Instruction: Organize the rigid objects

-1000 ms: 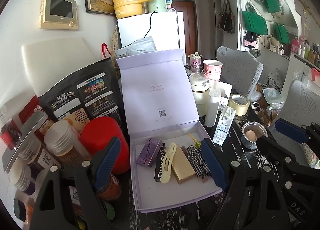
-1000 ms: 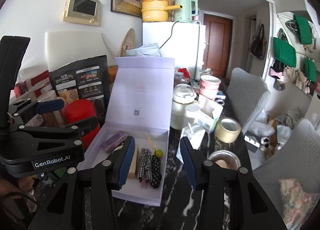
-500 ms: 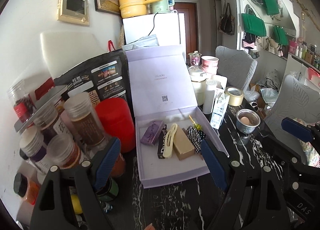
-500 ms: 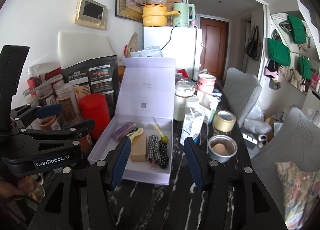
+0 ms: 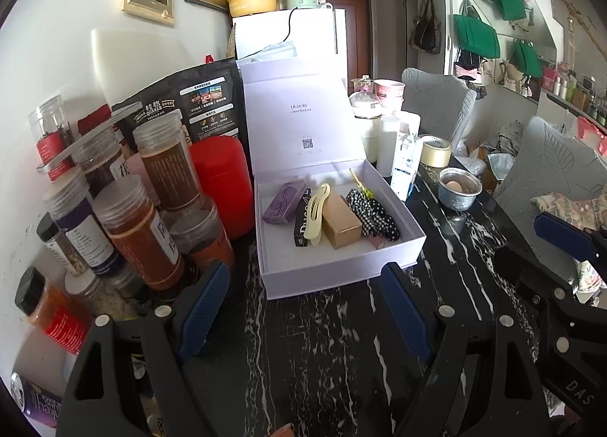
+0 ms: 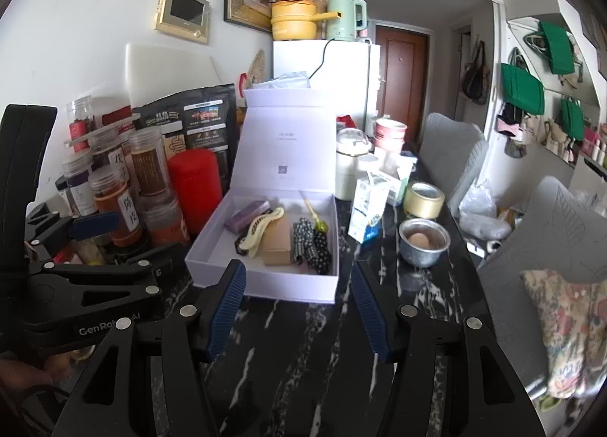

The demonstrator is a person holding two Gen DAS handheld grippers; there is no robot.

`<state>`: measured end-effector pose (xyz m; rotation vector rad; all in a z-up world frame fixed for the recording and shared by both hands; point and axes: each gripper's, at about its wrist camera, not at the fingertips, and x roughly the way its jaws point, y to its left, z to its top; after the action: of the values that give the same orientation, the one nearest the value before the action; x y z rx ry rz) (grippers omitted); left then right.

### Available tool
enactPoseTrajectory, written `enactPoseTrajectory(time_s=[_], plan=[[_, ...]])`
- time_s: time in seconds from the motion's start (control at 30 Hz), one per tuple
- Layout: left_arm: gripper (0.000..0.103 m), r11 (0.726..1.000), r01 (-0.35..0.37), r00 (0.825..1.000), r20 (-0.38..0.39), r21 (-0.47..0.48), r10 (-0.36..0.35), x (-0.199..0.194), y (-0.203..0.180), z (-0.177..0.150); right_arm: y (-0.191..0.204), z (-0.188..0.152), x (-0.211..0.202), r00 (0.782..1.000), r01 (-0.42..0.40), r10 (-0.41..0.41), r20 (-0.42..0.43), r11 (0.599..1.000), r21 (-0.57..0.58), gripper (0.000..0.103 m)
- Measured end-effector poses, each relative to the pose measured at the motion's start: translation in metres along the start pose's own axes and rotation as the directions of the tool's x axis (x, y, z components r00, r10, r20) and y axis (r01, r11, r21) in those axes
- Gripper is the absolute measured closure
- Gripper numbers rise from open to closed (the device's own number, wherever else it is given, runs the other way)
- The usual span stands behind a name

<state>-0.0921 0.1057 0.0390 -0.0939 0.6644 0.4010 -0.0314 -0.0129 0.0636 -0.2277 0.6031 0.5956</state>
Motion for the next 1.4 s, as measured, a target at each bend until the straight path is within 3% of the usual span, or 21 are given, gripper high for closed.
enactPoseTrajectory(time_s=[0.33, 1.4], plan=[[0.021, 1.000, -0.002, 1.000, -0.010, 0.000, 0.002, -0.006, 0.004, -0.015, 0.008, -0.019, -0.003, 1.000, -0.007, 0.007, -0.022, 1.000, 0.009, 0.045], [0.021, 0.999, 0.000, 1.000, -0.020, 0.035, 0.001, -0.012, -0.001, -0.020, 0.009, -0.021, -0.009, 1.000, 0.004, -0.004, -0.017, 1.000, 0.004, 0.045]])
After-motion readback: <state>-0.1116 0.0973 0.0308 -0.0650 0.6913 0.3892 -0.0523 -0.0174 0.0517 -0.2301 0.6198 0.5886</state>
